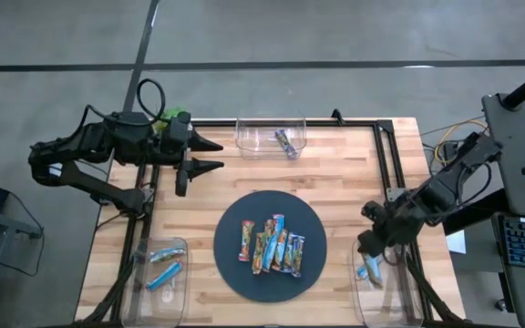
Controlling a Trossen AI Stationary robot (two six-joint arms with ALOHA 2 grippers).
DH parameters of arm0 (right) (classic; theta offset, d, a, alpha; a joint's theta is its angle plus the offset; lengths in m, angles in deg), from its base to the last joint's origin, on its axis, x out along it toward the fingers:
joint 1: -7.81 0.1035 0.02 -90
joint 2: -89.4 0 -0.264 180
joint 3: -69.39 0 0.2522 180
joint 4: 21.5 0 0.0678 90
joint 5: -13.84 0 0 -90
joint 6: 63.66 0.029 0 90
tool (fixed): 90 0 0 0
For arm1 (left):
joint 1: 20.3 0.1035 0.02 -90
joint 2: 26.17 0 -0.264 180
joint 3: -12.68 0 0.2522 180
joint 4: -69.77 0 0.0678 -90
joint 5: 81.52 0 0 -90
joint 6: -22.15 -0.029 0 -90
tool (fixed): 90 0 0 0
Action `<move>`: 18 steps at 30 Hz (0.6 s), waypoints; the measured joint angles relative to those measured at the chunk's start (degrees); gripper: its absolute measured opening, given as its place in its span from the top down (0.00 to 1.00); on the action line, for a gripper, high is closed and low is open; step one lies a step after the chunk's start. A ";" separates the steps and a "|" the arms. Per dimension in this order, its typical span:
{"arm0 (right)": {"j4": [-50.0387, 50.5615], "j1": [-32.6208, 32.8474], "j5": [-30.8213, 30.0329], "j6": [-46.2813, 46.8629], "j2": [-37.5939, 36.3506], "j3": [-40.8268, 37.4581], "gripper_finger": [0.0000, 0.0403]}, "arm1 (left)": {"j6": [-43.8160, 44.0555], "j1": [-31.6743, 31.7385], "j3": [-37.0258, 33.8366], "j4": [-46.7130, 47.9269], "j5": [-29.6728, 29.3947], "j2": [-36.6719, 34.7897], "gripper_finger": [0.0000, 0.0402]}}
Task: Pick and place Granola Bars by type
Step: Put the yellow granola bar into the bottom right transparent bin
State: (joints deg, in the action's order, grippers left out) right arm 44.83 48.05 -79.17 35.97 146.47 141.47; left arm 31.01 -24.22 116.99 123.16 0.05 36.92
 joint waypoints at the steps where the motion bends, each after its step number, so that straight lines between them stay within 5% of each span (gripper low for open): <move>1: 0.09 0.62 -0.01 1.04 0.40 -0.40 0.89 | 0.00 0.00 0.00 0.00 -0.01 0.00 0.55; 18: 2.54 7.93 0.40 14.74 8.52 -1.41 0.89 | -0.02 0.02 0.02 0.00 0.03 0.00 0.55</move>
State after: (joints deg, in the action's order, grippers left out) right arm 47.37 55.97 -78.77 50.72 154.99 140.06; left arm 31.00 -24.20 117.01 123.16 0.08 36.92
